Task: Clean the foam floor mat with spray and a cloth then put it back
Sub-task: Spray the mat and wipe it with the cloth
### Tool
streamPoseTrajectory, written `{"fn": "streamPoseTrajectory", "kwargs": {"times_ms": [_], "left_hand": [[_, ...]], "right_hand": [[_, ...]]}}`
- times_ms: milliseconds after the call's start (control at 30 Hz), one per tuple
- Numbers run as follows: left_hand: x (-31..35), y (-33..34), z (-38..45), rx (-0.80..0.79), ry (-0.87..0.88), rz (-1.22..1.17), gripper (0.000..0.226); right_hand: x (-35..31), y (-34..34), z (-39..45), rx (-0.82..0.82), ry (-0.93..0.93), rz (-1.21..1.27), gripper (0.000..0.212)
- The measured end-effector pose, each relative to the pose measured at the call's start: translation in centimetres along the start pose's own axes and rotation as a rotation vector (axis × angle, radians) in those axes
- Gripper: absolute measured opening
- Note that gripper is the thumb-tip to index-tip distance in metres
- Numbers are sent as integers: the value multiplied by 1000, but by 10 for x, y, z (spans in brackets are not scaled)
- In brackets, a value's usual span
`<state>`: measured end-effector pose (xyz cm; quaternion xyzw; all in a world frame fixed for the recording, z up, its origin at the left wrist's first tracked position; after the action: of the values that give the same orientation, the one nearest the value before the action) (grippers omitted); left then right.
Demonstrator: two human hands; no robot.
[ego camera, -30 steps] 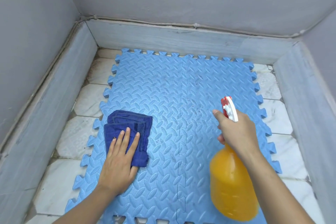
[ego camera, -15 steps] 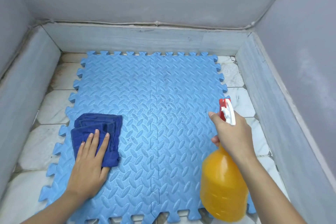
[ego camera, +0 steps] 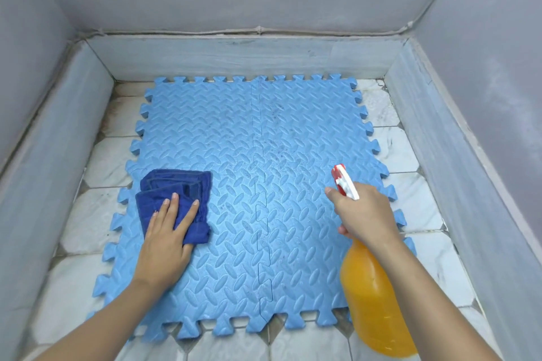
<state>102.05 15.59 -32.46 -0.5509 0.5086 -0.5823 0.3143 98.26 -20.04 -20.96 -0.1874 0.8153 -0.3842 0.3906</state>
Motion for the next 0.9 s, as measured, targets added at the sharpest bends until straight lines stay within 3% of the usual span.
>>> {"fn": "streamPoseTrajectory", "kwargs": {"times_ms": [200,500,767,900], "left_hand": [[-8,-49,11,179,-204,-389,44],[-52,-111,-9,529,-486,-683,41],[-62,-130,-9,576,-452,-670,48],[-51,-117,-4,447,-316,-603,50]], "right_hand": [[-24,31,-21,-62,-168,-151,27],[-54,102,-86,-295,-407,-284,31],[-53,156,-128,-432,-519,-374,32],[-41,167,-140,-517,-514,-411,31]]}}
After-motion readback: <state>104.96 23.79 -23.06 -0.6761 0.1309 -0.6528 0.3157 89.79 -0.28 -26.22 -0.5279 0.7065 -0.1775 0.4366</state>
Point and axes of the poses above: each hand's wrist, its own z-axis towards the middle knuckle, its own y-axis out of the palm, x = y × z, the point moved 10 cm from there along z, towards the middle knuckle, and after that the axes turned 6 degrees about -z, right-handed, at the moved point
